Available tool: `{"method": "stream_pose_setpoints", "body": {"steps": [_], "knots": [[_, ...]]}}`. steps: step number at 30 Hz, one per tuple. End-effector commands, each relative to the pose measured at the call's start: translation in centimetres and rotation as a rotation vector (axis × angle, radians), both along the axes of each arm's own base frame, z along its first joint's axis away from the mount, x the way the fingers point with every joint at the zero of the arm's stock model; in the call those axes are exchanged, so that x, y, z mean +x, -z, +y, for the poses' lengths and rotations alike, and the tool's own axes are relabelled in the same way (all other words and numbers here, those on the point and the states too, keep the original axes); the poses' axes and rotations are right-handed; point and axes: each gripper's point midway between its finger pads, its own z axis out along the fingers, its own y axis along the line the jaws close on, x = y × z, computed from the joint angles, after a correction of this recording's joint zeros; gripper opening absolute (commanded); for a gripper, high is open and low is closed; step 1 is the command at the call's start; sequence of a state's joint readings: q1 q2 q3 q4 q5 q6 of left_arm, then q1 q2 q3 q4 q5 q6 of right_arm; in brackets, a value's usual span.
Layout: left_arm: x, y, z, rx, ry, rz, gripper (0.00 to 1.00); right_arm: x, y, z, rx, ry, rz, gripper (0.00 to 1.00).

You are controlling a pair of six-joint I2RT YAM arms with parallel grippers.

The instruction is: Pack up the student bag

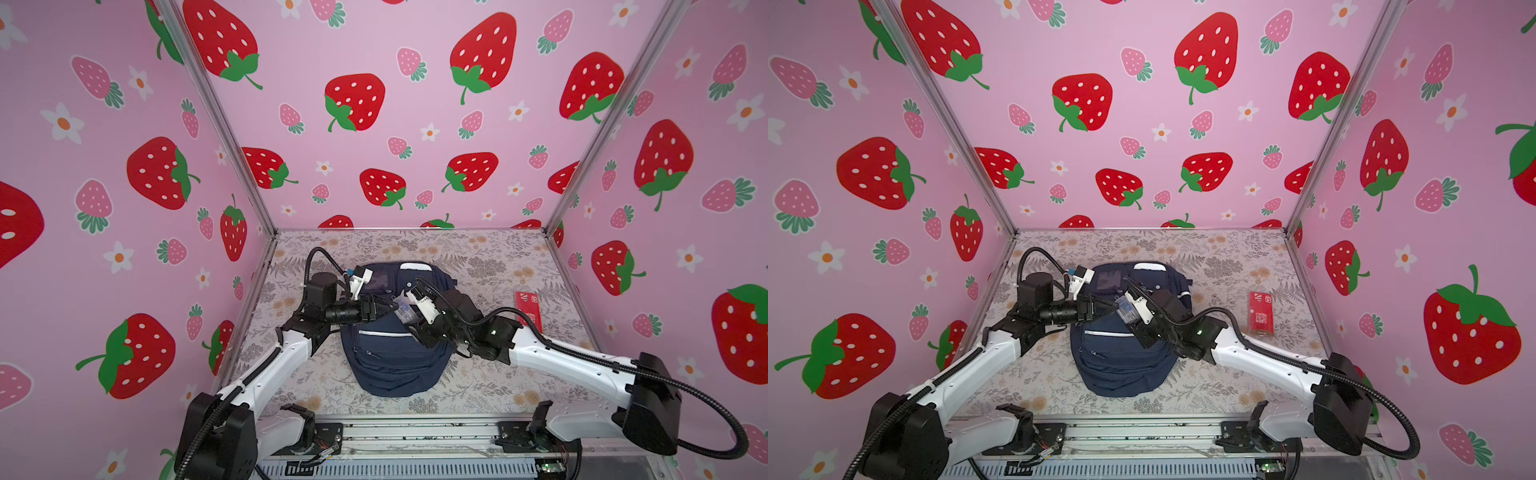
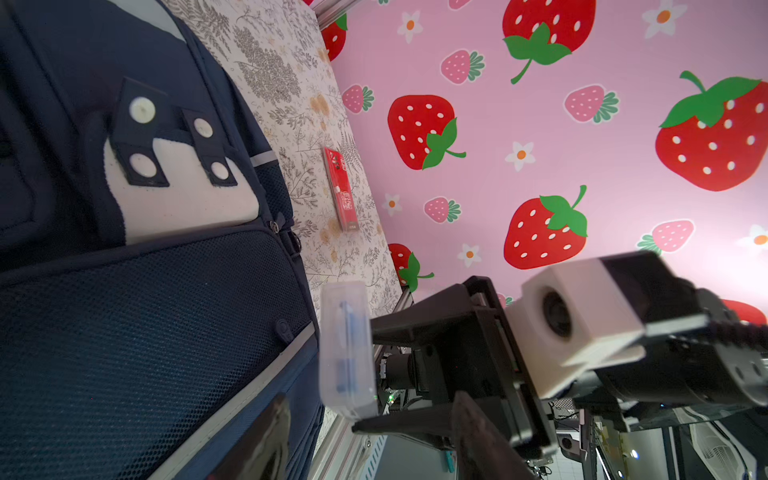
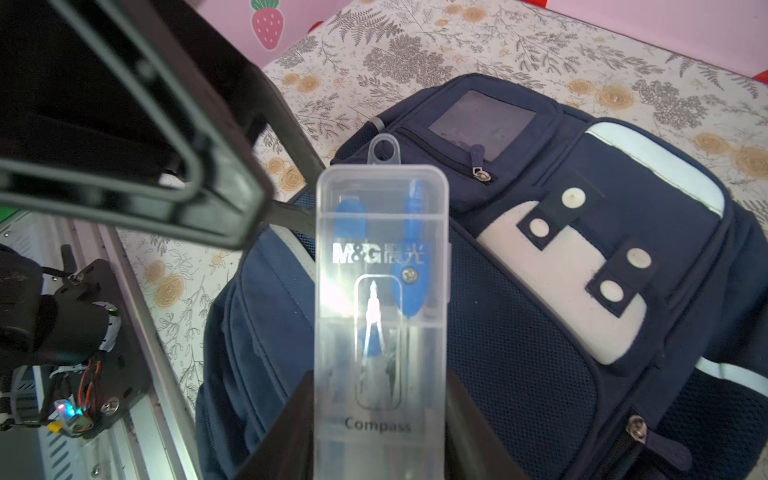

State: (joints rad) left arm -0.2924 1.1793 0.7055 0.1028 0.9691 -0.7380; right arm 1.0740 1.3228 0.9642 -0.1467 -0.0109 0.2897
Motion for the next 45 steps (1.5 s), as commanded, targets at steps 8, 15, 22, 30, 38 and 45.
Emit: {"method": "stream_pose_setpoints", "body": {"steps": [8,15,22,30,38,45], "knots": [[0.1,-1.0,-0.4,-0.031,0.025,-0.007,0.44,-1.1,-2.0,1.5,0.004,-0.061,-0.048,0.24],[0.4,-0.8,-0.5,-0.031,0.020,0.015,0.29,-1.7,-2.7,2.2,0.001,-0.077,-0.060,0.24],[0.7,-0.8,-0.1,-0.032,-0.003,0.020,0.16,-1.1,-2.9,2.6,-0.005,-0.047,-0.076,0.26],[1.5,-0.6,0.4,-0.052,-0.030,0.046,0.12,-0.3,-3.4,2.2,0.002,0.003,-0.094,0.46],[2.7,-0.4,1.7,-0.063,-0.097,0.057,0.07,1.4,-6.4,-0.7,0.081,0.176,-0.173,0.69],[4.1,0.0,3.7,-0.119,-0.243,0.063,0.08,5.5,-6.7,-9.8,0.125,0.673,-0.307,0.88]]}}
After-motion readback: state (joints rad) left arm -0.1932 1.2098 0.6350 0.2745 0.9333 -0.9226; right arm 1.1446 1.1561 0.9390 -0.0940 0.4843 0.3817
